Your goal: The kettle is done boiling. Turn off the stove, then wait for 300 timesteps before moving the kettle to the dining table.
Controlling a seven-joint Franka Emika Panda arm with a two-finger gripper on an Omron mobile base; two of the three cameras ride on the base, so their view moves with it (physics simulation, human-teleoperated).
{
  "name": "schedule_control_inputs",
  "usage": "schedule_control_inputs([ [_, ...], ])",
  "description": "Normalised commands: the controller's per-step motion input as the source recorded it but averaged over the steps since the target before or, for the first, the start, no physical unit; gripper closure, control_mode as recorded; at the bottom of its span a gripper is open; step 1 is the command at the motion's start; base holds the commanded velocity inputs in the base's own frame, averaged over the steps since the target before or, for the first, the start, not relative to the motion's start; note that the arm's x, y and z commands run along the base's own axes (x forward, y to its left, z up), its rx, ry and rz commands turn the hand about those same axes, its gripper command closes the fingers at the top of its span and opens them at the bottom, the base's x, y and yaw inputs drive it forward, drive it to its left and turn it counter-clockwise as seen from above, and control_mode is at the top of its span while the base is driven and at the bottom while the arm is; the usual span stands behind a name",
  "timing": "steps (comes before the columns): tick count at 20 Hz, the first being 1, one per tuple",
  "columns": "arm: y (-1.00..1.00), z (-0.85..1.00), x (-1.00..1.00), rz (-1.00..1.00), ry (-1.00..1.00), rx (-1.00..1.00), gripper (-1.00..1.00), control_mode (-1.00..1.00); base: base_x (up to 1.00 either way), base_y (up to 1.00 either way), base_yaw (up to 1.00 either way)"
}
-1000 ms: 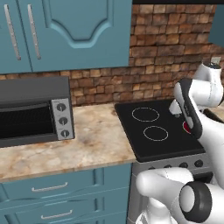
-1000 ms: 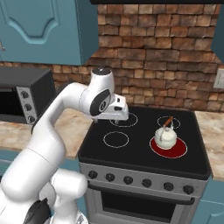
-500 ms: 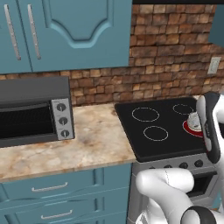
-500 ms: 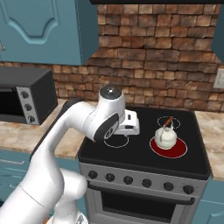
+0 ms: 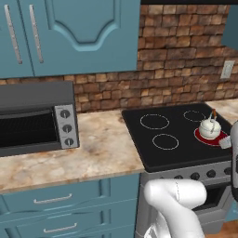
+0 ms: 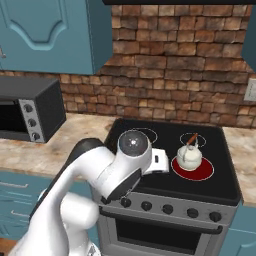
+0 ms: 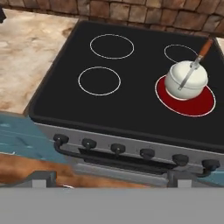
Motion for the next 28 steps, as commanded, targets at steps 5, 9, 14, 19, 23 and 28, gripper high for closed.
schedule_control_inputs([
  [5,-0.18,-0.14,-0.39,0.03,-0.17,-0.03,-1.00,-1.00,0.00,0.00,0.00],
  [9,-0.13,-0.29,-0.25,0.04,-0.12,-0.05,-1.00,-1.00,0.00,0.00,0.00],
  [14,-0.09,-0.38,-0.06,0.03,-0.06,-0.09,-1.00,-1.00,0.00,0.00,0.00],
  [19,-0.06,-0.39,-0.03,0.01,-0.08,-0.10,-1.00,-1.00,0.00,0.00,0.00],
  [23,-0.17,-0.27,-0.22,0.00,-0.17,-0.10,-1.00,-1.00,0.00,0.00,0.00],
  [28,-0.10,-0.26,-0.22,0.01,-0.15,-0.09,-1.00,-1.00,0.00,0.00,0.00],
])
